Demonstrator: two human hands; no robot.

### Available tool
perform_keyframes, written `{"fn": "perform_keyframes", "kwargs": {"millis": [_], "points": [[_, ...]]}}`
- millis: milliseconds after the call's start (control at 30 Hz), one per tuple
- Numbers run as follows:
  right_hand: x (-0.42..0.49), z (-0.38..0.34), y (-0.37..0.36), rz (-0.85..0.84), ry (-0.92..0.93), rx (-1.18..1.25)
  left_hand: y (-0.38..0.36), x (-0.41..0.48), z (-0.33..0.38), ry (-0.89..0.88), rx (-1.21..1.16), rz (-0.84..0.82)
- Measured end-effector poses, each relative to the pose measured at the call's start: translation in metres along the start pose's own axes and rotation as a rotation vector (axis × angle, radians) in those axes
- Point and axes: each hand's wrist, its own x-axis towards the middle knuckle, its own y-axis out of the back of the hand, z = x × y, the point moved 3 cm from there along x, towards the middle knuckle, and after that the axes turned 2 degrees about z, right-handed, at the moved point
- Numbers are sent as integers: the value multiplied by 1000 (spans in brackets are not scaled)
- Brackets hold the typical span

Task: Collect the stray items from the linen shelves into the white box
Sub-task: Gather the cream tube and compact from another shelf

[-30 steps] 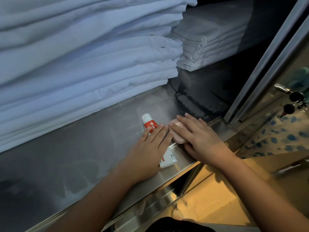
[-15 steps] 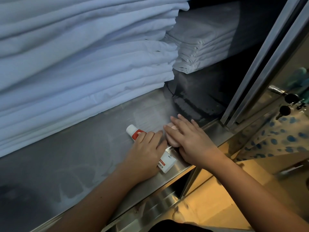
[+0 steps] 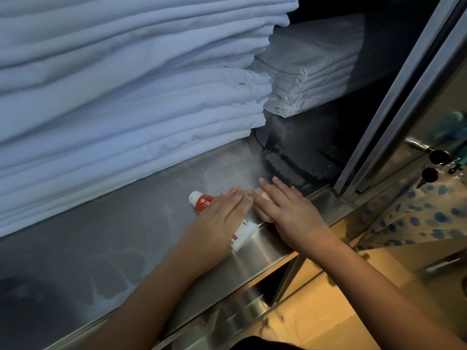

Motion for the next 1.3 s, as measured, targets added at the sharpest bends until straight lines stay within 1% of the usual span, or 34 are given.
{"fn": "perform_keyframes", "kwargs": {"millis": [67,133,167,233,267,300,367,467,600,800,900,1067,1300], "points": [[0,-1,4,39,-7,11,11,2,-4,162,-271,146],[1,-6,12,95,-8,9,24,5,-6,397,-609,365],[0,-9,18,140,-5,7,28,7,-6,498,-771,459],[-3,-15,25,242,-1,-12,30,11,-8,651,-1092,592],[-5,-17,28,284,-13,-33,30,12,-9,712,-1253,629],[-7,-19,31,317,-25,-55,28,11,-9,765,-1423,631],[-13,-24,35,366,-43,-103,22,7,-9,846,-1715,585],[-25,-30,39,413,-63,-147,15,-2,-8,918,-1958,517],[-42,-42,42,416,-83,-199,10,-12,1,932,-2089,385],[-76,-57,46,374,-165,-266,7,-17,25,849,-2222,119],[-97,-63,50,360,-208,-295,8,-16,41,813,-2252,-5],[-136,-71,61,392,-267,-331,14,-17,68,765,-2288,-197],[-203,-95,73,453,-336,-404,29,-31,116,734,-2291,-360]]}}
